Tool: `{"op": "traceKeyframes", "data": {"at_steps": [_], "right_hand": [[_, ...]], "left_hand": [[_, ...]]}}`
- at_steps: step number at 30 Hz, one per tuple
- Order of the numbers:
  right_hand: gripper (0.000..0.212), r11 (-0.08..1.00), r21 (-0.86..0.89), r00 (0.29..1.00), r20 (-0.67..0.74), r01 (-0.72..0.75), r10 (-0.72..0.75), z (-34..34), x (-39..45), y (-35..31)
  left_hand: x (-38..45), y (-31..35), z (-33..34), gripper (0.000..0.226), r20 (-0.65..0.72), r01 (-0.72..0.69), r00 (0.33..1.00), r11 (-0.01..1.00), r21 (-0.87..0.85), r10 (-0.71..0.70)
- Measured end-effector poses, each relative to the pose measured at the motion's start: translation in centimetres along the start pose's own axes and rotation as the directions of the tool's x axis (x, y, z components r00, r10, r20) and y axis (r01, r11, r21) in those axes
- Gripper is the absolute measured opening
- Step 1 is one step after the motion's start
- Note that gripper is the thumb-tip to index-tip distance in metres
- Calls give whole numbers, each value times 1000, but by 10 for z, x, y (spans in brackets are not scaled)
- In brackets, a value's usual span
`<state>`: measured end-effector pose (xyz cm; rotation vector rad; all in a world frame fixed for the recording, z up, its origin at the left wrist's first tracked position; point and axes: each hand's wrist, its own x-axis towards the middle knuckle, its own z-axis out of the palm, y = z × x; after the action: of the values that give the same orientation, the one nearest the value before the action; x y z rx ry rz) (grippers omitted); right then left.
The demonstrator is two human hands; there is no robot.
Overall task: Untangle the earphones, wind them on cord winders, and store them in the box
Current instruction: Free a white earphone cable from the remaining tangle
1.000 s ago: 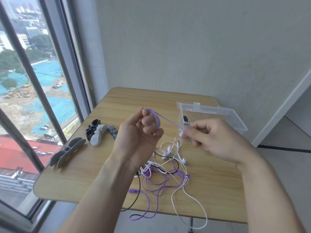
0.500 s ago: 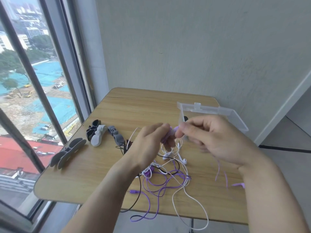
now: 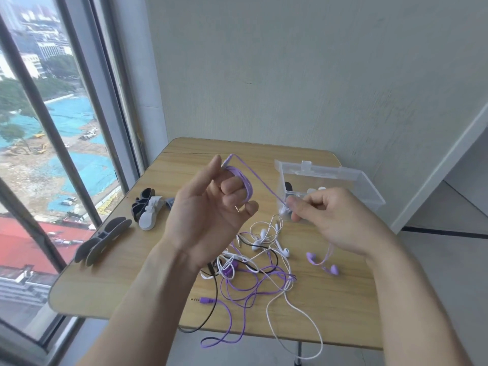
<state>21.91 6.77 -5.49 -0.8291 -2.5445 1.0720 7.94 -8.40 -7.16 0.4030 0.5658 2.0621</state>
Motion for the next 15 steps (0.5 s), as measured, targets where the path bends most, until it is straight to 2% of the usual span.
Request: {"op": "traceKeyframes", "data": {"at_steps": [5,9,12,15], "right_hand": [[52,995,-94,987,152,-44,58,11,0,-4],[50,984,-180,964,259,-7,54,23,-2,-13],[49,982,-188,954,295,11,46,24,-4,-18],[48,987,-157,955,296,34,14,20,-5,-20]], "left_hand": [[2,-3,-2,39,-190,-8,982,998,-70,-5],[6,-3,-4,41,-279,-19,960,997,-73,-2],[9,-4,-8,34,-320,-48,945,997,54,63],[11,-5,-12,31,-310,-76,933,944,322,181]]}}
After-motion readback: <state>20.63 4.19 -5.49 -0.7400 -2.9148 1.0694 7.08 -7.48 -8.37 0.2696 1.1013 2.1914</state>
